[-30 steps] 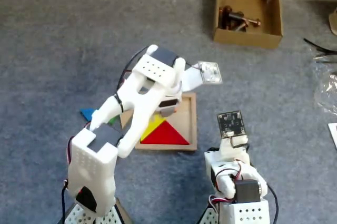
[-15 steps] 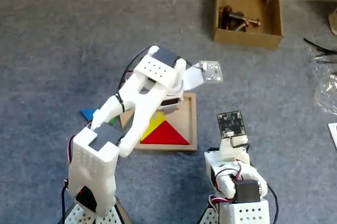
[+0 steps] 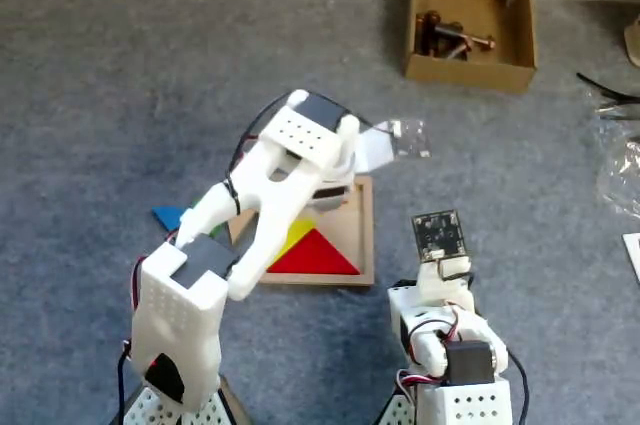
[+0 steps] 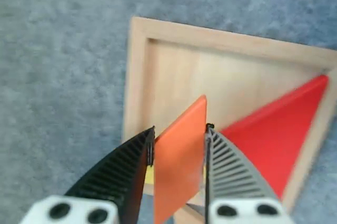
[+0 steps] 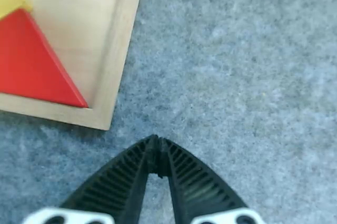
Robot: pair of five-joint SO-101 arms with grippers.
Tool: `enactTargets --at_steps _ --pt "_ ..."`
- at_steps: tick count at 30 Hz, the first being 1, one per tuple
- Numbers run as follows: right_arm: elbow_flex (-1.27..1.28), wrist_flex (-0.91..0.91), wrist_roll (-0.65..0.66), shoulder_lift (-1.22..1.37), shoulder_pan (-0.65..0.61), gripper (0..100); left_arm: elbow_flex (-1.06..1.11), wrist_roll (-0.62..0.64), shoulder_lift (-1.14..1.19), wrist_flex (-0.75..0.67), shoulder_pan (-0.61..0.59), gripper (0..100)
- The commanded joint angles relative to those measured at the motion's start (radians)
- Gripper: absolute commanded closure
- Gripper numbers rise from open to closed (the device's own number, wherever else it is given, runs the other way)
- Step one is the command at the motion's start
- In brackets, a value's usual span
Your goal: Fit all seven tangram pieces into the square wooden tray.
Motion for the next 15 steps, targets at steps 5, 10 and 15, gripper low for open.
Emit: enactTargets --at_steps 5,10,15 --pt "0.117 -0.018 -0.008 -0.008 -0.010 99.3 -0.045 -0.008 -0.008 -0.026 -0.013 99" --pt "0.117 -0.018 -0.008 -0.008 -0.010 99.3 -0.044 -0.008 -0.008 -0.026 -0.015 99" --pt "0.117 -0.018 -0.008 -0.008 -0.010 99.3 -0.042 -0.008 -0.008 -0.020 -0.018 99"
